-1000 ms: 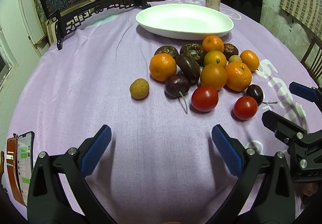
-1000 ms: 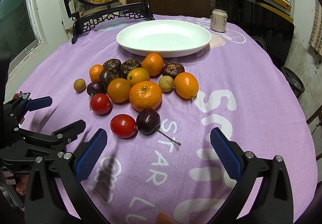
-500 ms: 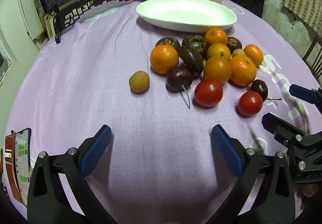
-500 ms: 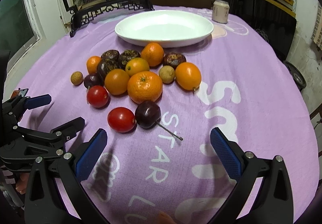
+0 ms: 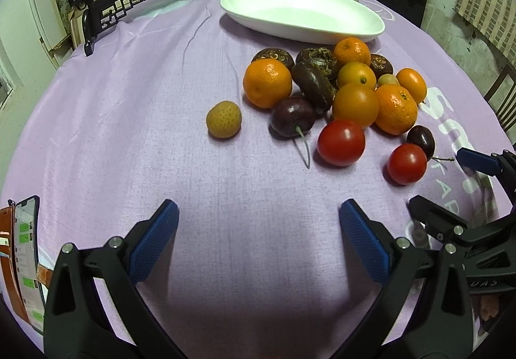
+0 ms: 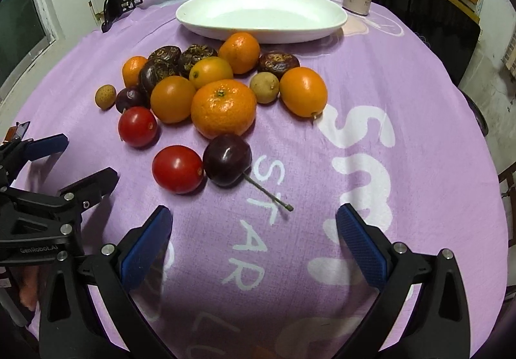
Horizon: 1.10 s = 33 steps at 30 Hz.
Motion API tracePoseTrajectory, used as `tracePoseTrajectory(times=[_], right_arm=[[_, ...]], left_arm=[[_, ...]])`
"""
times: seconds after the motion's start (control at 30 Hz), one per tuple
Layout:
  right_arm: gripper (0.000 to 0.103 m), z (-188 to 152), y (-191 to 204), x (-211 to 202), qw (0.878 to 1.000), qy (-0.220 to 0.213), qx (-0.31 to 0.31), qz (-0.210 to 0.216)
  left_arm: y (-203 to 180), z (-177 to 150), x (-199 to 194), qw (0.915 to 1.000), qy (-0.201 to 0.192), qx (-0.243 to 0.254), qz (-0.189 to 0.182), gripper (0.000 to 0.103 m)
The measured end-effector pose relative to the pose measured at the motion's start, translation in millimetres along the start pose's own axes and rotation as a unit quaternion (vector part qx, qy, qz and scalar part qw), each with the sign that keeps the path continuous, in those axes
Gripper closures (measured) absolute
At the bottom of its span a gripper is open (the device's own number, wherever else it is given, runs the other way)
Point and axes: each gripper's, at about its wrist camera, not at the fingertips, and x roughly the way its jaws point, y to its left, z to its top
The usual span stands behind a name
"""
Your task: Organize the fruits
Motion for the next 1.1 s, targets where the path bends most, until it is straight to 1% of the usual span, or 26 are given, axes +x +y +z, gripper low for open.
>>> tracePoseTrajectory(times=[0.2,0.27,0.3,0.4,0.43,0.5,0.57,0.63,0.67,0.7,0.8,0.87,0.9,0.93,0.97,1.03,1.07,1.1], right_arm=[[0.001,2.5,-1.0,0.9,1.0,0.0,0.0,0.002],[0.001,2.8,-3.6,-0.2,1.0,-0.005,-0.002,0.02],[0.001,2.4,-8.5,-3.7,0.999,-0.014,0.007,0.042],[0.001,5.7,-17.1,-12.5,0.997,-0.035,0.022,0.073],[0.001,7.5,-17.1,-15.5,0.996,-0.037,0.012,0.085],[0.001,10.6,-14.0,-18.6,0.995,-0.04,-0.006,0.094],[0.007,12.1,-7.9,-21.2,0.993,-0.049,-0.029,0.1],[0.023,14.2,-3.6,-21.7,0.992,-0.054,-0.041,0.109],[0.026,14.9,-4.1,-21.0,0.991,-0.052,-0.039,0.119],[0.028,14.4,-5.2,-20.7,0.99,-0.051,-0.034,0.127],[0.028,17.1,-16.3,-19.5,0.986,-0.053,-0.009,0.155],[0.028,18.0,-20.6,-20.5,0.986,-0.059,0.0,0.156],[0.028,18.1,-23.8,-21.7,0.986,-0.064,0.009,0.155],[0.028,18.5,-26.3,-22.3,0.986,-0.066,0.014,0.155],[0.028,18.3,-29.8,-22.8,0.985,-0.068,0.021,0.156],[0.028,17.7,-36.6,-23.2,0.984,-0.07,0.037,0.159],[0.028,17.3,-38.6,-23.0,0.984,-0.07,0.042,0.158],[0.028,16.8,-40.7,-23.0,0.984,-0.069,0.047,0.159]], left_arm=[[-0.1,0.0,-0.1,1.0,0.002,0.003,-0.002,0.002],[1.9,1.4,-1.3,0.9999,0.003,0.004,-0.009,0.002],[4.1,2.4,-2.7,1.0,-0.001,0.001,-0.008,0.002],[9.1,8.1,-7.3,0.9998,-0.013,0.004,-0.011,0.002],[10.0,9.9,-8.9,0.9997,-0.018,0.009,-0.012,0.002],[11.6,13.8,-12.6,0.9994,-0.03,0.017,-0.009,0.002],[12.1,17.4,-16.0,0.9988,-0.039,0.022,-0.022,0.002],[8.0,18.4,-17.1,0.9978,-0.041,0.028,-0.044,0.002],[4.8,18.8,-17.3,0.9971,-0.041,0.035,-0.053,0.002],[1.6,18.3,-17.4,0.9965,-0.042,0.042,-0.058,0.002],[-8.5,20.7,-18.7,0.9946,-0.05,0.064,-0.066,0.002],[-14.3,25.0,-16.9,0.9933,-0.049,0.071,-0.077,0.006],[-16.9,26.6,-15.5,0.9928,-0.048,0.073,-0.081,0.009],[-20.1,27.3,-13.1,0.9922,-0.044,0.077,-0.088,0.015],[-22.9,28.5,-10.9,0.9918,-0.041,0.079,-0.092,0.018],[-29.5,31.5,-4.5,0.991,-0.034,0.087,-0.096,0.028],[-31.5,32.1,-1.6,0.9906,-0.029,0.09,-0.099,0.031],[-33.8,32.9,1.6,0.9901,-0.024,0.093,-0.102,0.037]])
